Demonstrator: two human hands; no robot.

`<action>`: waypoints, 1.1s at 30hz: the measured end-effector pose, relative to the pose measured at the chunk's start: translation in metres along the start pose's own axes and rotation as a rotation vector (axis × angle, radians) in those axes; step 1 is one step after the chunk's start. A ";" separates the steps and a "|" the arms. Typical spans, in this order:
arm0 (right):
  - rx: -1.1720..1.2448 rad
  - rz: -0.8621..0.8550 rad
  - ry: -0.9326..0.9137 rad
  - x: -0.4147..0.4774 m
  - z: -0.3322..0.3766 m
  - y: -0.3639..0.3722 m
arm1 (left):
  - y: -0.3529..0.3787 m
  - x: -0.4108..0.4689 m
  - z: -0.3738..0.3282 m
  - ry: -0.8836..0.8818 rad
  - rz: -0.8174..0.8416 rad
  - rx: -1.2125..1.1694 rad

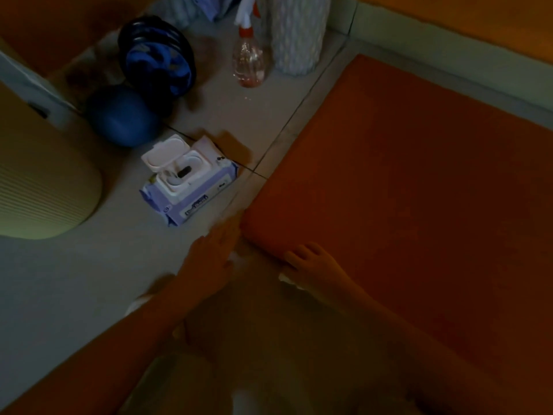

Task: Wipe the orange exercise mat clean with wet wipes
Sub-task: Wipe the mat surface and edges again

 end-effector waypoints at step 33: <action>1.008 -0.252 0.665 0.181 0.024 -0.111 | -0.077 -0.046 0.085 -0.126 0.241 -0.297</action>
Point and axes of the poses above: each hand's wrist, its own x-axis towards the middle knuckle, its own y-axis out of the palm, z = x × y, the point moved 2 cm from there along x, towards the middle knuckle, and after that the axes turned 15 degrees about x, right-handed, at the moved point
